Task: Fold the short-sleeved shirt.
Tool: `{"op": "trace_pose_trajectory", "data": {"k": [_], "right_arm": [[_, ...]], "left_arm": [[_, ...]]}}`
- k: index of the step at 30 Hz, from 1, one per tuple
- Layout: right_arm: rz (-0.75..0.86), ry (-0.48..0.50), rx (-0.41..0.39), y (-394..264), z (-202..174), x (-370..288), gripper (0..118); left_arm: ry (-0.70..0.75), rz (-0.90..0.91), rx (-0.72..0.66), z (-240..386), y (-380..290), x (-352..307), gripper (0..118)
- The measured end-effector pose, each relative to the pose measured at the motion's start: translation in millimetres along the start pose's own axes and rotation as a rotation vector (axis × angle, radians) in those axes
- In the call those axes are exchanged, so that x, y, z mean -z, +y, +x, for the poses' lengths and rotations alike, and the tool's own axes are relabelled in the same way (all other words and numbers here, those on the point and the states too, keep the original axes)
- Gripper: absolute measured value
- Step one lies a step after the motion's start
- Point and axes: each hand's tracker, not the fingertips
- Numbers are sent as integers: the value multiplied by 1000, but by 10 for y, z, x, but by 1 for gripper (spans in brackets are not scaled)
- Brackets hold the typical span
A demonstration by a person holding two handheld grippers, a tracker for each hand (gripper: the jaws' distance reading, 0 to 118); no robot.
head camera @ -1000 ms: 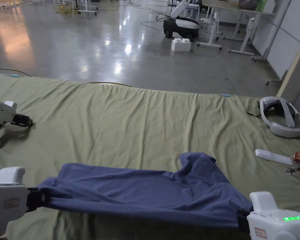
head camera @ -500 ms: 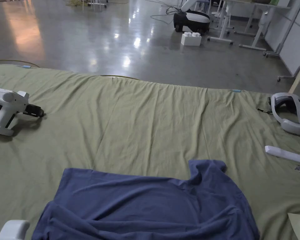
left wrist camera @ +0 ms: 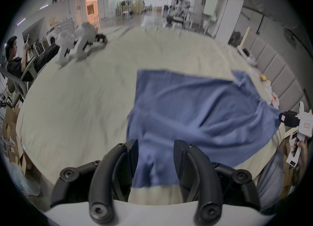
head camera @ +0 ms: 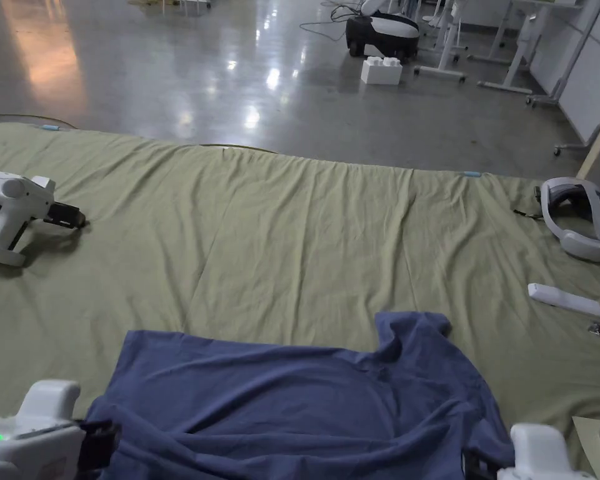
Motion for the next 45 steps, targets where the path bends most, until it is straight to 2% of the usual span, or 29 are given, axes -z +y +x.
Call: {"op": "trace_pose_trajectory", "data": {"k": [7,11,14,15,17,18,20,22,23,26,29,34,40,45], "right_arm": [[328,-32,48,495,-277,-190,61],[389,-113,21,679,-422,-295,61],[444,-93,23,734,-442,-384,59],[475,-81,22,753,-454,-413,55],[529,-80,14,790,-503,-469,36],[557,-80,10,812,-535,-489,20],[596,-79,21,852,-591,-513,15],[619,-51,32,895,-639,-530,10],[619,-60,36,928,-684,-524,9],[660,-40,58,956,-757,-533,6],[665,-27,48,997,-858,-516,6],[640,-4,30,1004,-922,-447,6],[553,17,22,922,-861,-273,6],[475,15,20,856,-787,-97,6]], "left_arm": [[6,280,29,390,462,-142,53],[-22,395,28,615,628,-315,53],[-20,471,47,712,686,-427,53],[-14,495,57,736,700,-461,52],[-5,535,68,781,729,-527,51],[-5,562,72,776,742,-529,43],[11,617,84,809,746,-587,23],[67,647,91,841,756,-604,13],[70,662,90,849,747,-624,4],[127,740,58,836,690,-662,2],[123,756,23,755,634,-693,2],[147,635,-16,481,634,-469,2],[84,312,-114,-138,826,186,2],[42,76,-125,-511,1078,869,3]]}}
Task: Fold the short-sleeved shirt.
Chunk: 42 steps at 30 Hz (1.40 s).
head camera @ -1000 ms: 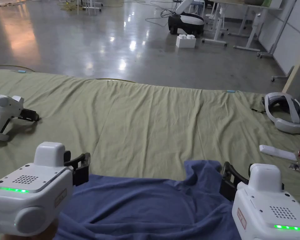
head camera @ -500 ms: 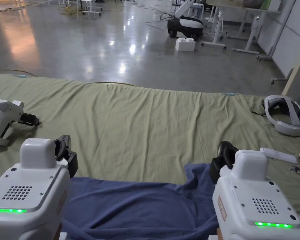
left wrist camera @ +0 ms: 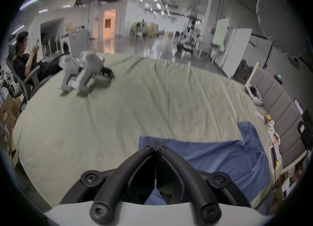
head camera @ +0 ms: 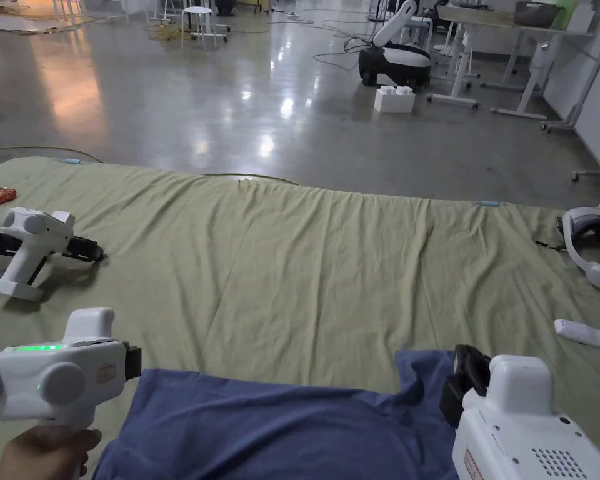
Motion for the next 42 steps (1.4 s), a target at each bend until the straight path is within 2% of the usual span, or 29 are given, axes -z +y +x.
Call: {"op": "trace_pose_trajectory", "data": {"k": [4,5,6,10,14,16,19,20,21,23,25,26,27,29,30,33,35,39,42], "right_arm": [[-55,-13,-6,-100,68,101,6],[-67,-18,-9,-127,87,124,6],[-80,-23,-11,-161,110,146,6],[-125,-42,-19,-250,191,229,6],[-164,-61,-18,-336,269,289,6],[-185,-68,-19,-377,305,318,6],[-215,-76,-22,-438,355,355,6],[-223,-79,-21,-457,380,372,6],[-234,-85,-19,-475,409,397,6],[-269,-103,-12,-496,478,478,6],[-334,-125,-3,-494,583,613,10],[-362,-122,8,-490,645,696,18],[-398,-120,22,-483,726,790,34],[-470,-100,57,-479,907,1013,58],[-508,-91,72,-479,1000,1129,62],[-612,-82,104,-482,1238,1552,63],[-665,-83,94,-502,1360,1823,63],[-794,-54,47,-627,1431,2319,63],[-840,-43,77,-743,1434,2533,63]], "left_arm": [[-10,-122,29,35,134,381,26],[-18,-154,34,87,152,415,34],[-28,-184,28,83,179,522,47],[-35,-294,7,108,213,817,66],[61,-357,61,160,161,1038,66],[56,-372,82,231,116,1090,66],[106,-318,141,368,58,982,63],[109,-299,180,439,28,954,54],[107,-284,220,435,33,979,25],[119,-286,278,547,-21,964,9],[119,-284,320,535,-33,963,8],[114,-280,308,515,-28,935,8],[106,-276,301,492,-16,900,8],[90,-255,270,413,32,829,7],[87,-236,261,403,45,774,7],[70,-180,233,359,91,620,7],[67,-151,223,354,108,531,7],[60,-118,196,316,130,453,7],[53,-103,167,305,122,436,7]]}}
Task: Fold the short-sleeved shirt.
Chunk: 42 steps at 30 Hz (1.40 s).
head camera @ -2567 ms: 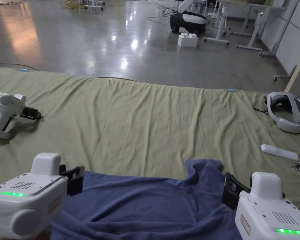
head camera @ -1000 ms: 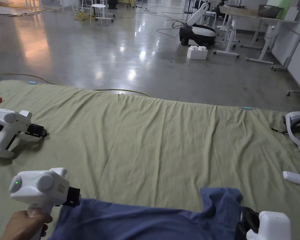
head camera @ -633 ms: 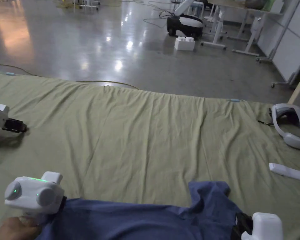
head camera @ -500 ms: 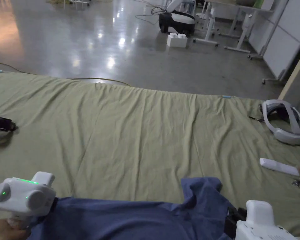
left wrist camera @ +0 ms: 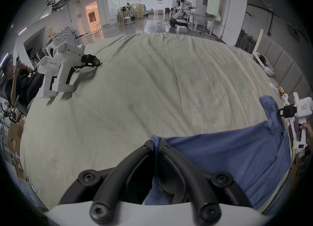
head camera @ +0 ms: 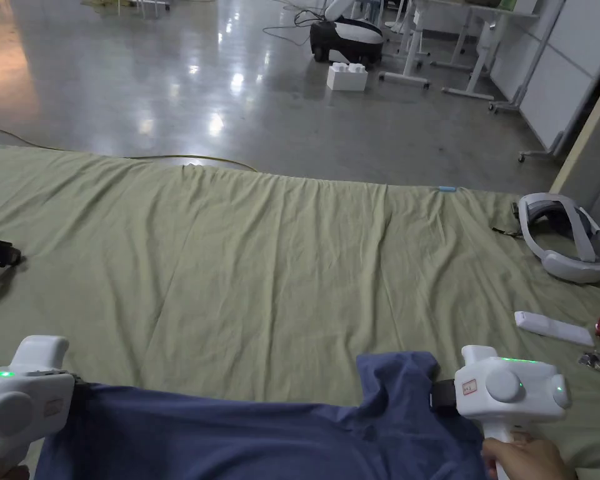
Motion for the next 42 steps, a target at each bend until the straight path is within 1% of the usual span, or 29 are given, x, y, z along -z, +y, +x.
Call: {"op": "trace_pose_trajectory", "data": {"k": [1,4,6,7,8,9,10,11,13,16,23,28,31,34,38,39,42], "right_arm": [[-9,8,16,17,-4,58,63],[-53,34,13,20,-27,212,62],[-33,16,-3,-12,-45,211,60],[-24,16,-4,-11,-47,202,57],[-13,16,-4,-17,-56,191,47],[-3,21,-10,-20,-65,182,20],[4,24,-21,-34,-72,178,7],[5,27,-21,-59,-96,186,6],[22,20,-58,-109,-117,159,5],[59,20,-44,-164,-83,30,5],[225,65,-28,-365,7,-800,5],[311,72,-66,-656,33,-1402,5],[336,68,-83,-914,52,-1697,5],[341,55,-105,-1211,42,-1928,5],[317,40,-106,-1632,98,-2041,5],[302,39,-105,-1746,114,-2045,5],[255,27,-106,-2044,138,-1991,5]], "left_arm": [[0,1,-1,1,-1,-1,7],[2,1,-4,9,-17,19,7],[3,-4,-9,1,-20,34,7],[3,-6,-11,14,-28,50,7],[3,-6,-14,13,-30,58,7],[5,-8,-15,14,-30,69,7],[7,-8,-14,27,-35,72,7],[8,-8,-14,47,-43,67,7],[5,-11,-16,51,-48,70,7],[-2,-1,-28,52,-76,12,7],[-25,40,-36,-14,-152,-282,7],[-56,97,-57,-82,-255,-685,7],[-86,134,-69,-143,-366,-951,7],[-109,160,-72,-185,-537,-1180,7],[-118,159,-58,-232,-819,-1344,7],[-123,153,-52,-338,-894,-1277,7],[-127,107,-30,-381,-1141,-1264,7]]}}
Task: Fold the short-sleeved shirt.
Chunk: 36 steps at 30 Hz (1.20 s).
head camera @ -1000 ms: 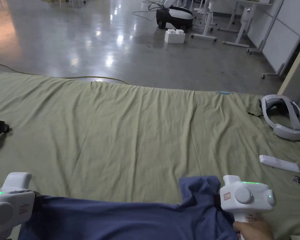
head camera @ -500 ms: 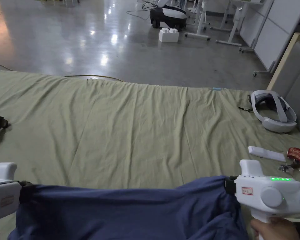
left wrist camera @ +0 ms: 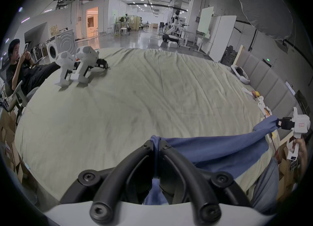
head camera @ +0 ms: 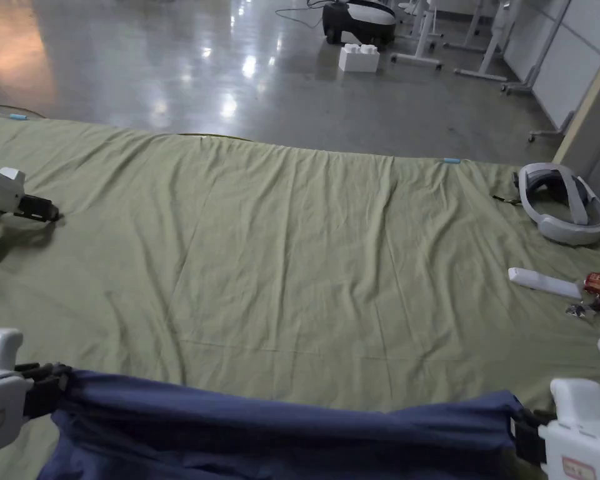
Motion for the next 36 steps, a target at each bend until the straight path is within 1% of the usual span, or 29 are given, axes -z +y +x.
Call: {"op": "trace_pose_trajectory", "data": {"k": [7,14,15,16,17,18,19,20,21,22,23,24,25,28,30,33,36], "right_arm": [[-116,-31,-27,-568,-34,121,5],[-173,-52,-40,-807,-82,416,5],[-172,-51,-37,-813,-97,444,6],[-168,-53,-36,-813,-121,464,12],[-165,-61,-41,-804,-142,468,23],[-168,-78,-48,-778,-165,436,35],[-178,-119,-58,-738,-185,408,38],[-177,-124,-55,-700,-195,372,40],[-160,-104,-41,-650,-181,301,42],[-115,-62,-10,-597,-159,249,42],[-83,-50,8,-531,-169,180,51],[-42,-55,11,-455,-195,102,61],[4,-57,4,-375,-226,23,62],[147,-84,-31,-101,-376,-161,62],[255,-82,-29,66,-514,-227,62],[397,-55,25,279,-717,-296,62],[517,-43,73,464,-952,-316,61]], "left_arm": [[26,-121,31,67,-514,36,8],[79,-218,98,241,-724,186,10],[85,-225,105,264,-736,206,13],[90,-229,110,287,-738,215,22],[96,-228,117,306,-731,187,30],[104,-225,127,324,-721,171,43],[107,-212,133,332,-703,136,50],[108,-191,137,339,-681,104,53],[104,-158,136,345,-645,42,54],[98,-129,131,358,-592,-1,54],[98,-99,127,375,-536,-38,55],[109,-68,124,389,-474,-70,60],[119,-35,121,397,-415,-96,64],[98,72,83,520,-171,-180,65],[63,146,29,635,-7,-240,65],[26,261,-28,783,205,-257,64],[57,380,-41,997,369,-313,64]]}}
